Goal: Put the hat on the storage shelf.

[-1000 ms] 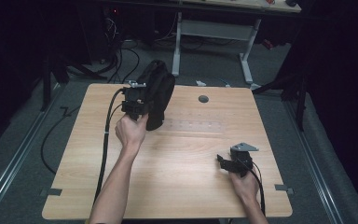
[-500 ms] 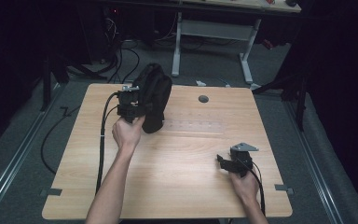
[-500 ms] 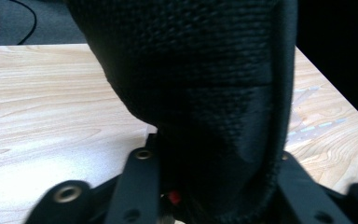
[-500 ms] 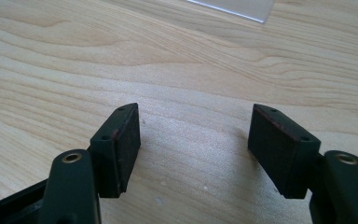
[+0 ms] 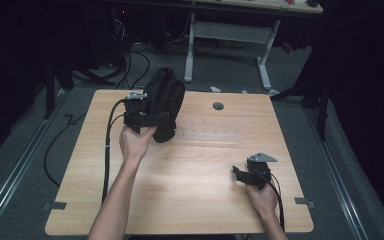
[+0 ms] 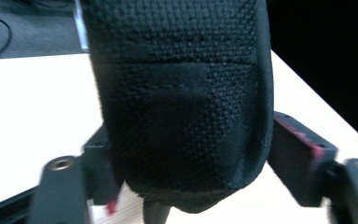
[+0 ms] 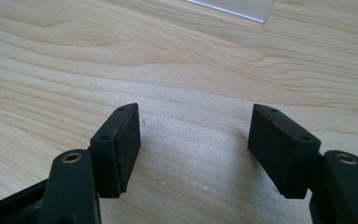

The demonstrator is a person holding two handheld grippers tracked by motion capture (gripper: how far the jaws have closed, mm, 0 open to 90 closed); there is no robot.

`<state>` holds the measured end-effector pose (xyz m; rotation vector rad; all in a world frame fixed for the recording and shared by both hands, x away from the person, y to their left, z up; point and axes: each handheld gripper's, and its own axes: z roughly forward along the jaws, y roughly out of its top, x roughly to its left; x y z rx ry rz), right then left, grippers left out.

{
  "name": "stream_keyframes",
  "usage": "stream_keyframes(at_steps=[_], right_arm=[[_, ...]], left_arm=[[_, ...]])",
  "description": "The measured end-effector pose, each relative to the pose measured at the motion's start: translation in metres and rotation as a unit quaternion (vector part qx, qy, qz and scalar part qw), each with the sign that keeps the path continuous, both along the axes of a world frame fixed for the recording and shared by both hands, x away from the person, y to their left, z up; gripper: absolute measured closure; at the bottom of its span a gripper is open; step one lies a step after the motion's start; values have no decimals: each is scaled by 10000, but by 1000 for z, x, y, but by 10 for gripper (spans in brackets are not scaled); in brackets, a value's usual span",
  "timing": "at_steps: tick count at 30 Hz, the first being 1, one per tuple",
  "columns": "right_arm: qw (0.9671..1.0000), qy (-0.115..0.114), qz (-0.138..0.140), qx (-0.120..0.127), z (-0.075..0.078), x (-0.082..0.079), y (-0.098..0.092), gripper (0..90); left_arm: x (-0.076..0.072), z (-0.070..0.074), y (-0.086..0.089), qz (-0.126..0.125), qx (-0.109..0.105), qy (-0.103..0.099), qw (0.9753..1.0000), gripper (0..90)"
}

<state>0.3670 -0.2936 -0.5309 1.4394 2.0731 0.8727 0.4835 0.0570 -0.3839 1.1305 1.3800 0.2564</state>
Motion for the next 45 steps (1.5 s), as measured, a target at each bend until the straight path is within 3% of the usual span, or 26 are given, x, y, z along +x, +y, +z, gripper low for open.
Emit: stream_keyframes(at_steps=[8,24,32,45], right_arm=[[10000,-1,4,0,0,0,0,345],[10000,0,1,3,0,0,0,345],[10000,2,2,3,0,0,0,345],[10000,0,3,2,0,0,0,345]], left_arm=[[-12,3,7,-243,10,-174,9996,215],[-40,-3,32,-390,46,-334,9987,251],[-52,-14,45,-442,84,-365,9983,267],[-65,-41,57,-441,151,-224,9987,282]])
